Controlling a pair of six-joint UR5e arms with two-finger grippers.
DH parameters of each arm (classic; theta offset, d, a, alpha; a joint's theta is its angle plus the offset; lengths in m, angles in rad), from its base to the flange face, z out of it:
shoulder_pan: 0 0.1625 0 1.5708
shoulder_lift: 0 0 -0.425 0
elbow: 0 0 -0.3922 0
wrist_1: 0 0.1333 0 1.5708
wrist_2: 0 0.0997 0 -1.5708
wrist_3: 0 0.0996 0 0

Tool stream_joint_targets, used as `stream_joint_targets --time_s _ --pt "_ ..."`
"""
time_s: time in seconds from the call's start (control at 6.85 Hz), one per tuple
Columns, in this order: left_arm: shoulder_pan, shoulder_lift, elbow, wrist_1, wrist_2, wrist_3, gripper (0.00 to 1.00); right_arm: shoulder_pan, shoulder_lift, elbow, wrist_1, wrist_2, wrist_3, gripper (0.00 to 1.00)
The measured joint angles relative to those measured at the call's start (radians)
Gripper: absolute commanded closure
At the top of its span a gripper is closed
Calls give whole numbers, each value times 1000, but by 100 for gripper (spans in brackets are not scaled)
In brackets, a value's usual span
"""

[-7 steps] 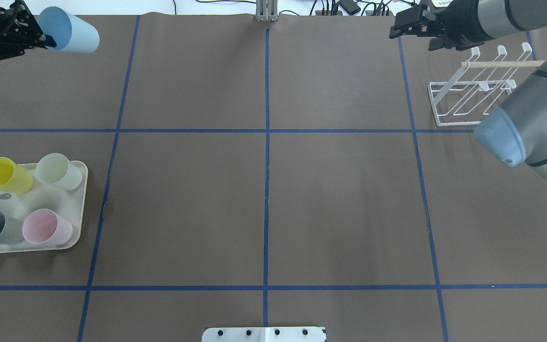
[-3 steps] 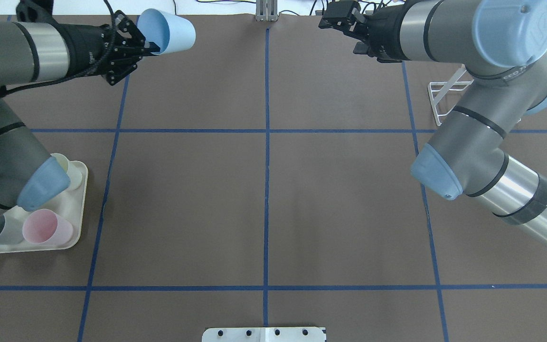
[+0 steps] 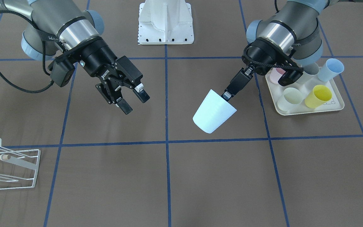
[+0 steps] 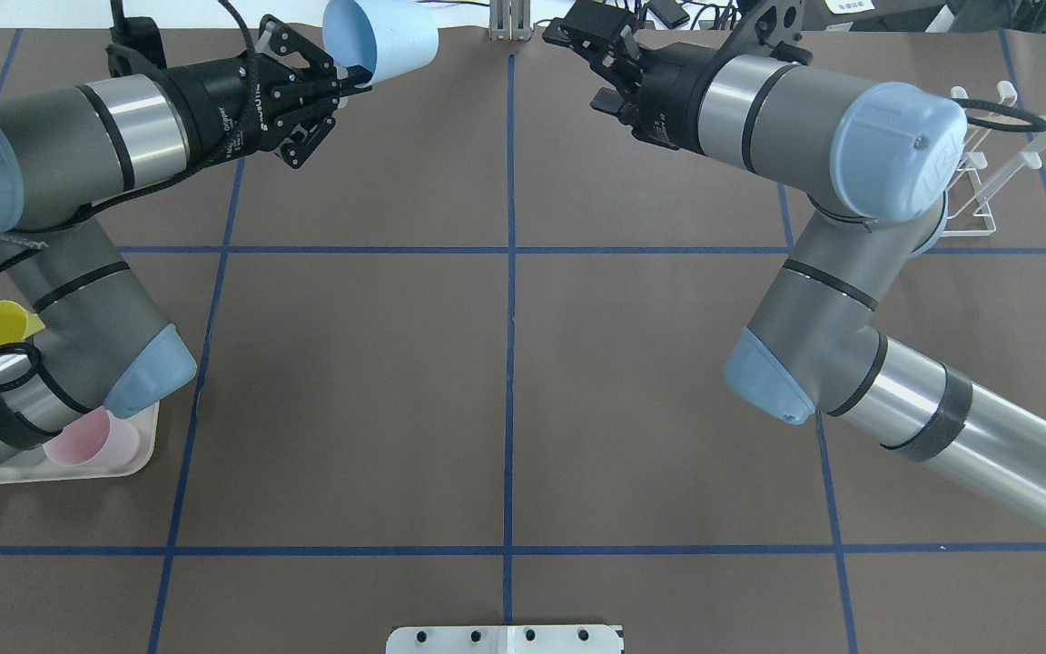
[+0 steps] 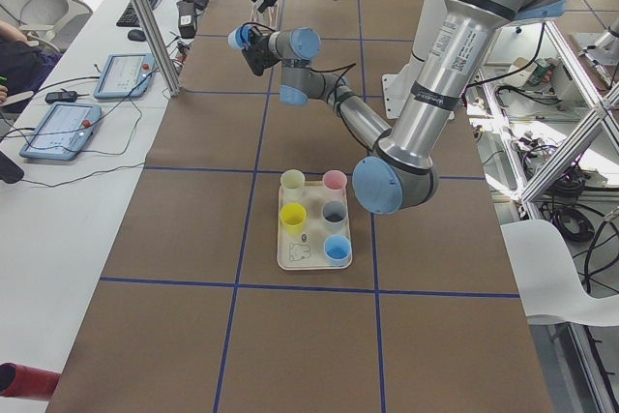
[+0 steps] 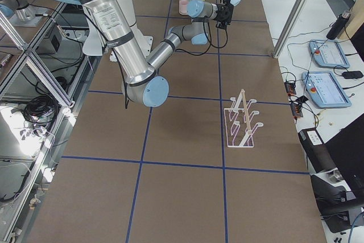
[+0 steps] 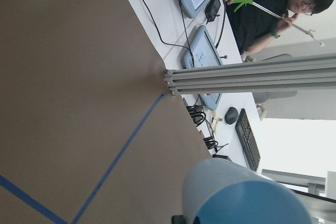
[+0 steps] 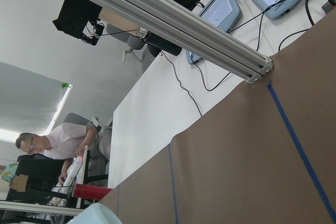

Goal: Transfer IKEA cup to right arm and place on rack

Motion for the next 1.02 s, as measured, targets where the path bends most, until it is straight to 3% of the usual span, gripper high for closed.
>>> stream_joint_targets --time_s 0.44,0.73,1.02 --pt "67 -7 116 -361 150 -195 100 -44 2 -31 224 -87 158 0" --pt "138 -29 134 -431 227 -232 100 -96 3 -36 293 -164 185 0" --pt "182 -56 138 -440 246 -242 100 -119 5 -37 308 -191 188 0"
